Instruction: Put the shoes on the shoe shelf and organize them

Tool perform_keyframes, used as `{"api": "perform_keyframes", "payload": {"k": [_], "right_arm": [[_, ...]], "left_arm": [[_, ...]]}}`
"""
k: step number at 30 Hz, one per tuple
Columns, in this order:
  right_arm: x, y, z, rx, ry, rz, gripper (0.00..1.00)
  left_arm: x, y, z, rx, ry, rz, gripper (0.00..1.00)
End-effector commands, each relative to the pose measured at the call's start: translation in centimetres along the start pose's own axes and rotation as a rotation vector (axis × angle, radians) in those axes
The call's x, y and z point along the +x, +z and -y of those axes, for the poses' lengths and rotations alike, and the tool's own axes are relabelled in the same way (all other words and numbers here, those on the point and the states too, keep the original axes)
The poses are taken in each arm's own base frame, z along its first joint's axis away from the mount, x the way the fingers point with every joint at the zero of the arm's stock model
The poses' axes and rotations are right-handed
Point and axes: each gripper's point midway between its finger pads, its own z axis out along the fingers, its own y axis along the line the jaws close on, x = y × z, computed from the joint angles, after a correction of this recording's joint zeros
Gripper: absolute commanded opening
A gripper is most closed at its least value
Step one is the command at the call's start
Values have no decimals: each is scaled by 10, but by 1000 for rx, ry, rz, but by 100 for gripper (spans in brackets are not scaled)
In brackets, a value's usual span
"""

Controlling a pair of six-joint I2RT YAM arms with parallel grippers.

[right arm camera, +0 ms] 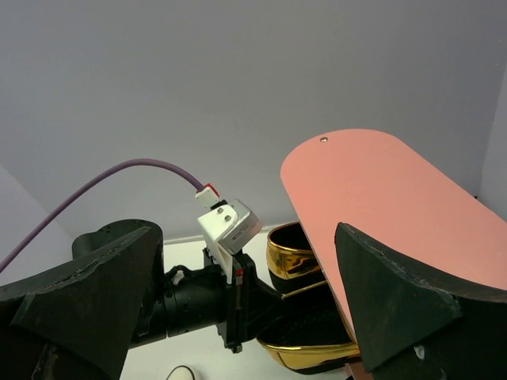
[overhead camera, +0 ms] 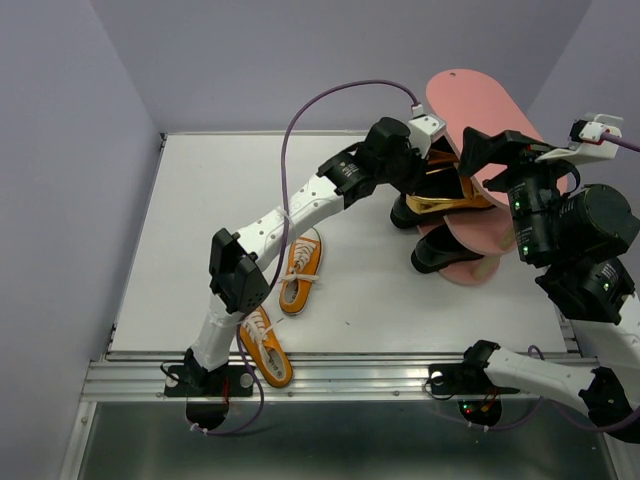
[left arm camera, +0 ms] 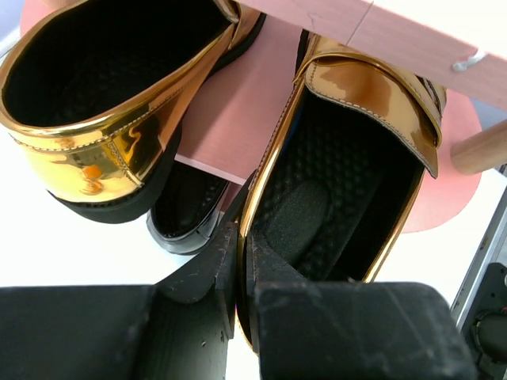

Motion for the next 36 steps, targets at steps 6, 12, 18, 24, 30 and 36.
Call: {"api": "perform_keyframes", "payload": {"k": [6,12,18,24,30,36], "right_arm": [[-6,0,-2,-7,32,24,100],[-2,0,-3,-10,28,16,100],[-2,0,-3,-12,31,16,100],[0,-1,-3,-13,32,13,100],[0,-1,-4,-14,34,9,100],[2,0,-5,-17,34,6,100]], "left_arm": [[-106,-37,24,93,2,320,0],[-107,-30,23,102,-4,324,0],[-102,-22,22,102,-19,313,0],[-95,-13,18,98,-40,300,0],[-92,-12,13,89,-63,285,29],[-96,-19,15,94,-64,291,60]]}}
